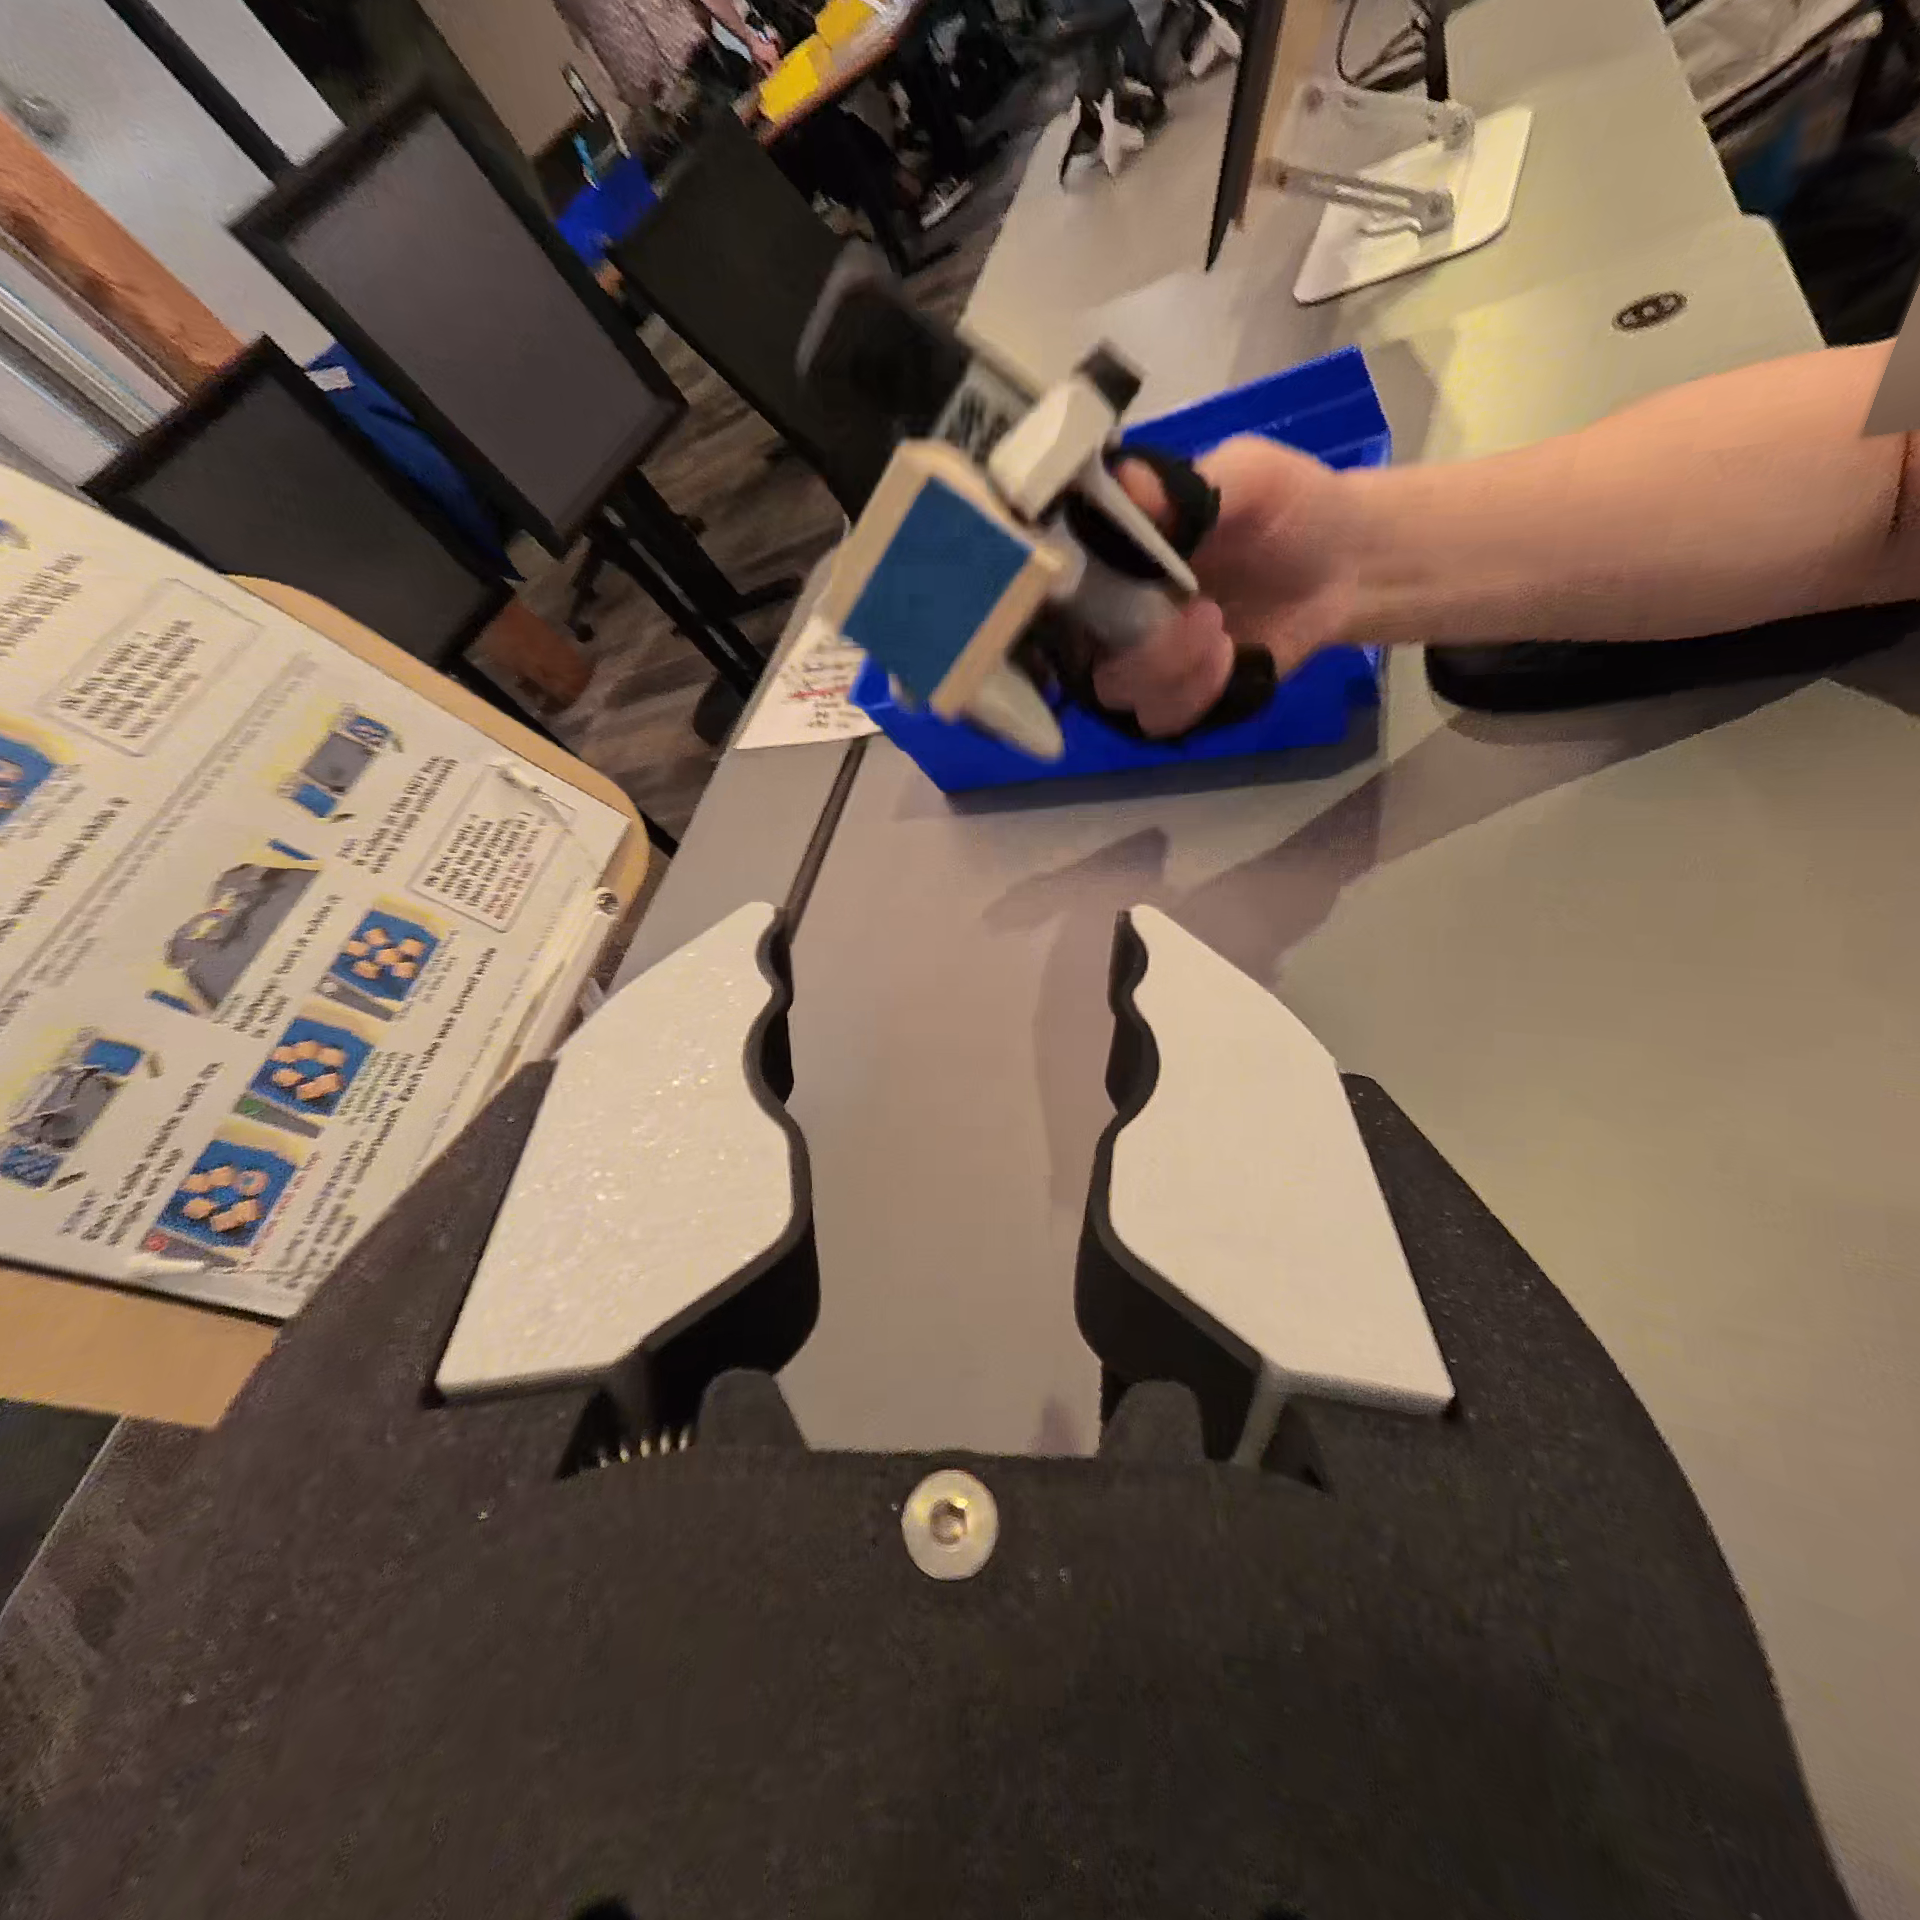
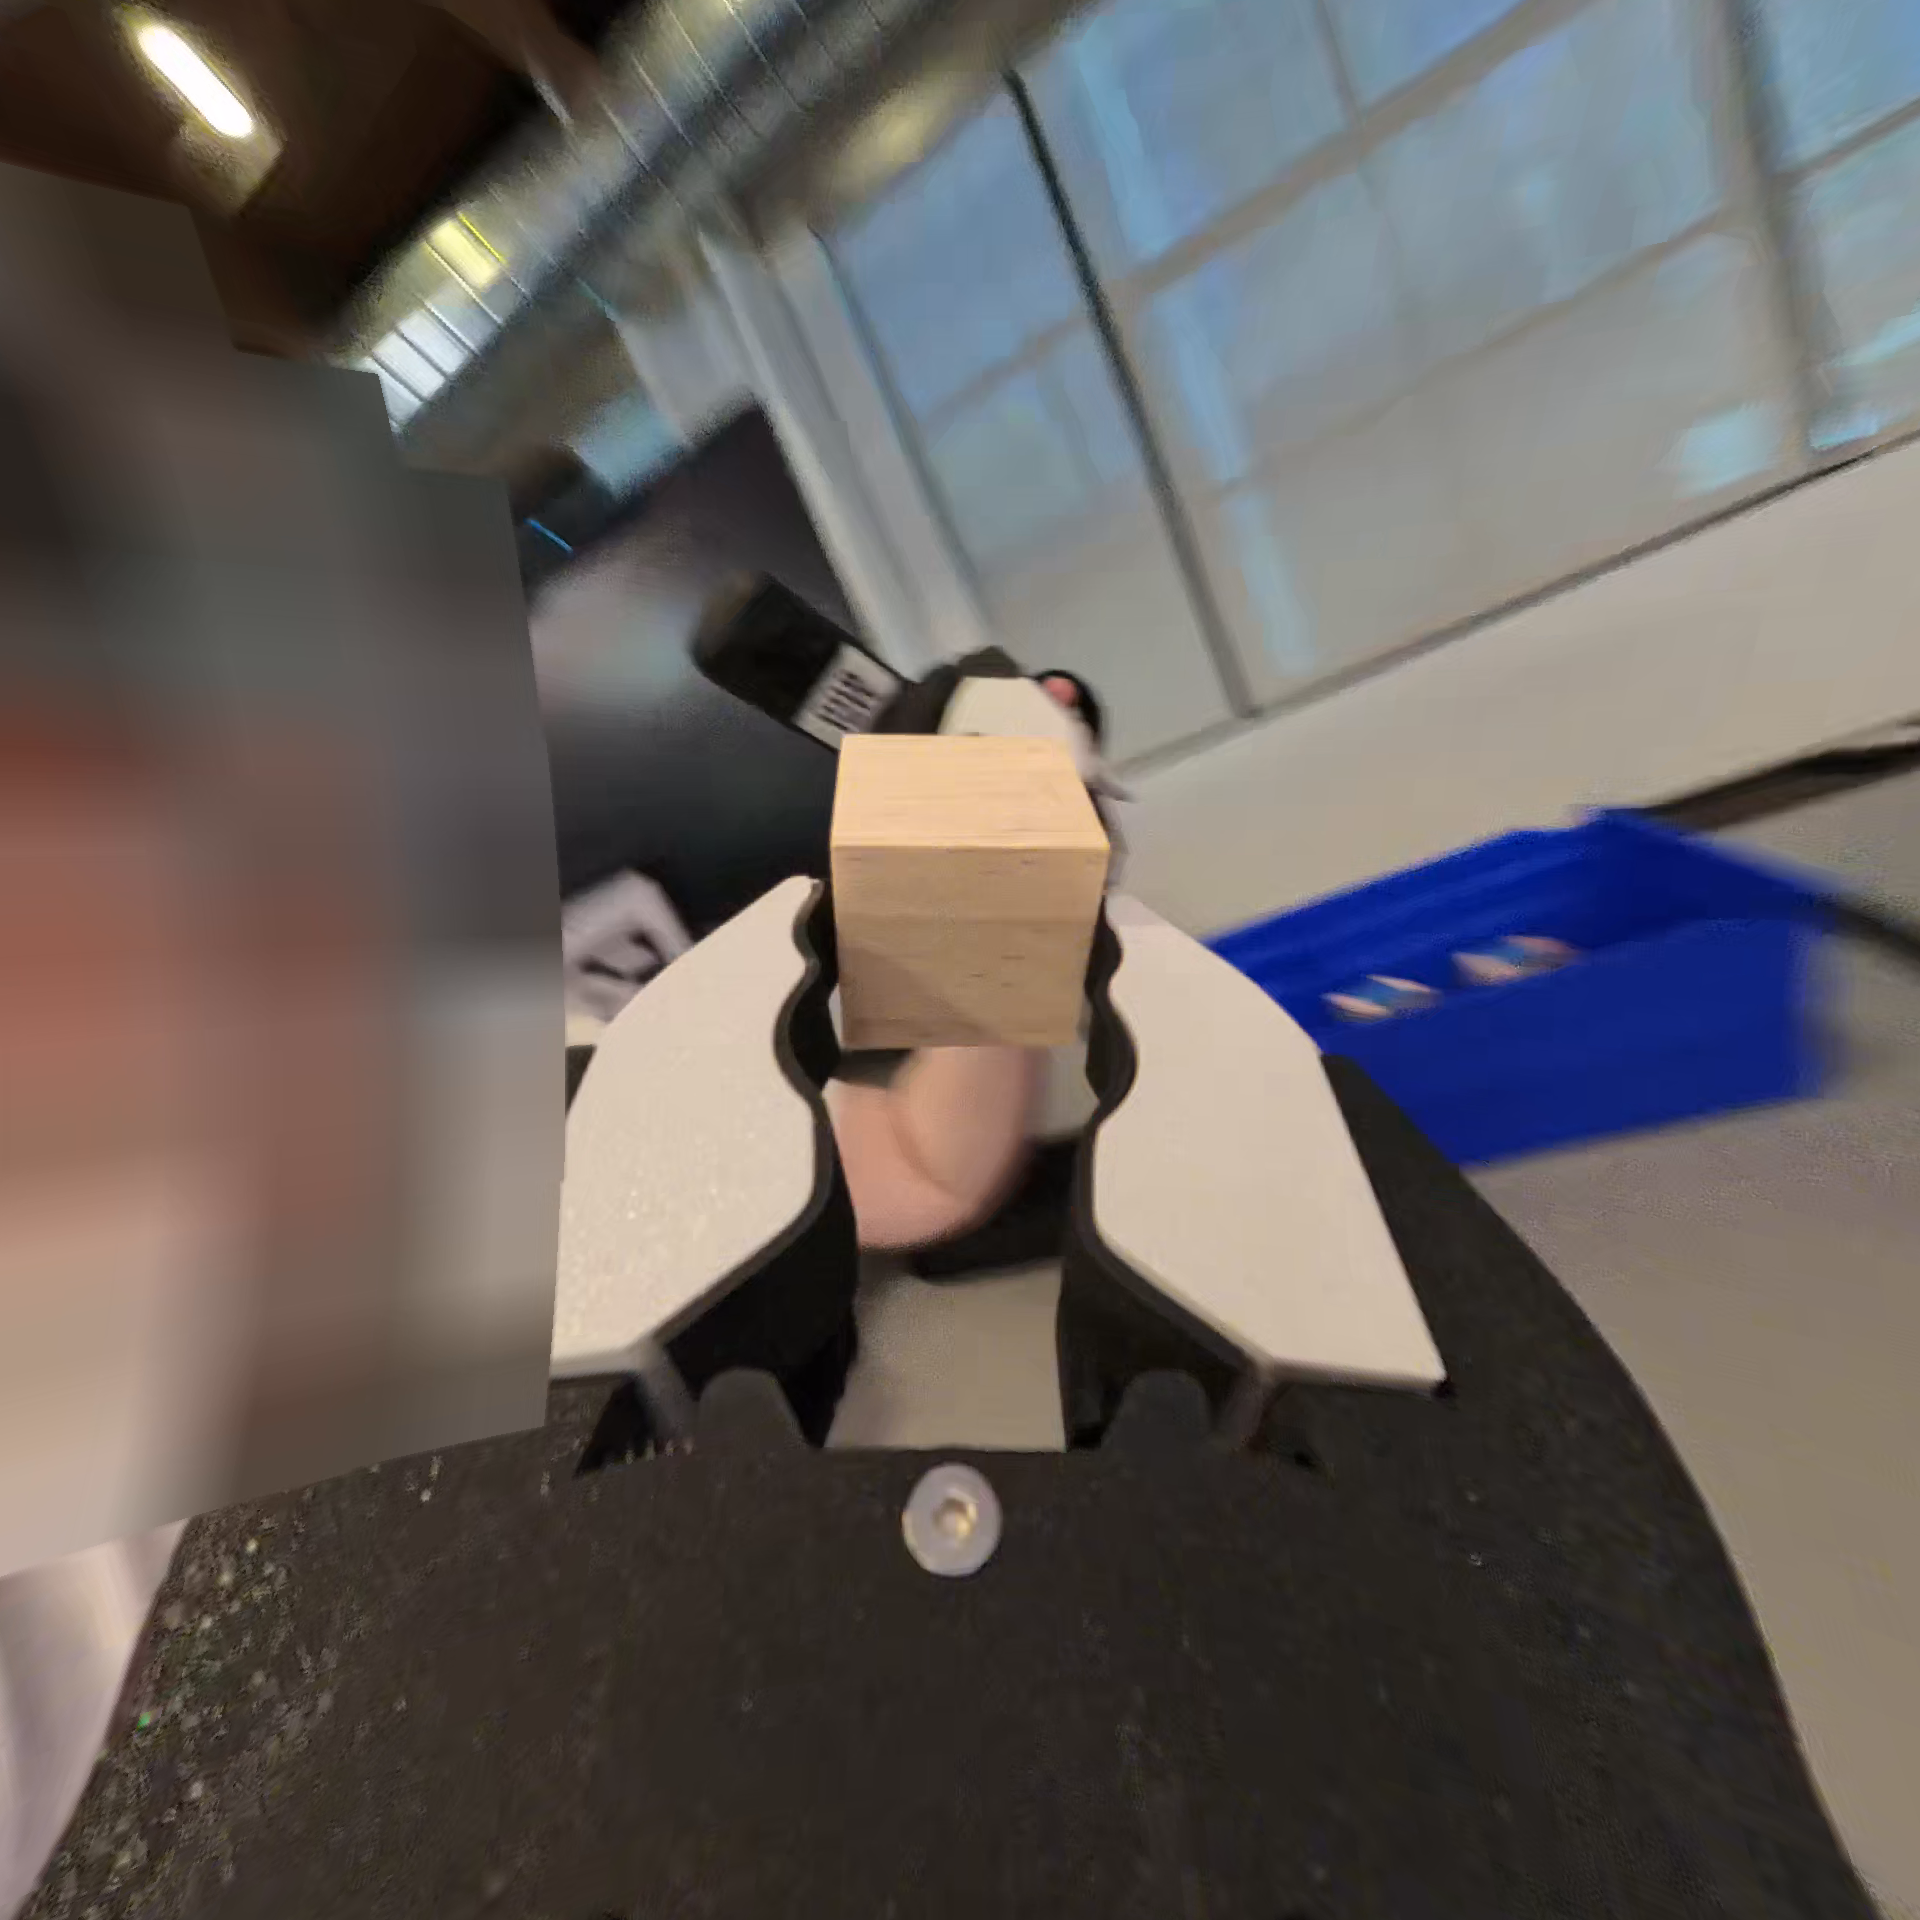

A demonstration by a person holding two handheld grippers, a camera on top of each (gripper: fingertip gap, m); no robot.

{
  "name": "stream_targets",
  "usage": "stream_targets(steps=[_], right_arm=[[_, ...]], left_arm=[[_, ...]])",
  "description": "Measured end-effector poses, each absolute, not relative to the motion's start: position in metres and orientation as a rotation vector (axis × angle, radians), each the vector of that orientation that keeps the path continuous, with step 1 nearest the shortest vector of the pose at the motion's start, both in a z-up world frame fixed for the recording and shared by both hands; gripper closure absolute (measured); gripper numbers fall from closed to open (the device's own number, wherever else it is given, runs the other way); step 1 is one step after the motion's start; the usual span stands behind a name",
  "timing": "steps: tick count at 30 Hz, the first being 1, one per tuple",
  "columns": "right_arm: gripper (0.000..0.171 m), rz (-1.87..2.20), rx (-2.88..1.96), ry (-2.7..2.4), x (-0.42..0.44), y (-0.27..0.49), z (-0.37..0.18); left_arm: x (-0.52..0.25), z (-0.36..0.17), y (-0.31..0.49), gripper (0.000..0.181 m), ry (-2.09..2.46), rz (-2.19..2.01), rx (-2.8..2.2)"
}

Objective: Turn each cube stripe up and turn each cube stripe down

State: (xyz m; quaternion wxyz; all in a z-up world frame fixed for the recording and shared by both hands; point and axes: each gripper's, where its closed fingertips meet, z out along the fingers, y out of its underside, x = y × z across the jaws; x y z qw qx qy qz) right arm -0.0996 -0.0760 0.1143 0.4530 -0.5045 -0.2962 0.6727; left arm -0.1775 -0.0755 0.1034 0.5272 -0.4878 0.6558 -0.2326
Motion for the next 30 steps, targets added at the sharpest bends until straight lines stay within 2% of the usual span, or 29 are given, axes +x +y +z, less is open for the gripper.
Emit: stream_targets(steps=[2, 5, 8, 13, 18, 30], right_arm=[[0.126, 1.202, -1.485, -0.752, -0.059, -0.056, 0.11], [0.126, 0.42, -1.882, -0.494, 0.058, -0.018, 0.079], [0.125, 0.008, -2.097, -0.186, 0.166, -0.015, 0.051], [0.125, -0.086, -2.422, 0.116, 0.238, -0.017, -0.028], [0.125, -0.218, -2.67, 0.259, 0.271, -0.018, -0.096], [0.125, -0.343, -2.796, 0.308, 0.283, -0.018, -0.127]], left_arm=[[-0.186, 0.112, -0.073, 0.125, 1.531, -0.542, -1.157], [-0.191, 0.116, -0.071, 0.127, 1.512, -0.526, -1.164], [-0.19, 0.111, -0.07, 0.128, 1.53, -0.511, -1.179], [-0.182, 0.095, -0.067, 0.127, 1.578, -0.458, -1.222], [-0.175, 0.08, -0.067, 0.127, 1.637, -0.429, -1.246], [-0.174, 0.068, -0.061, 0.13, 1.671, -0.404, -1.273]])
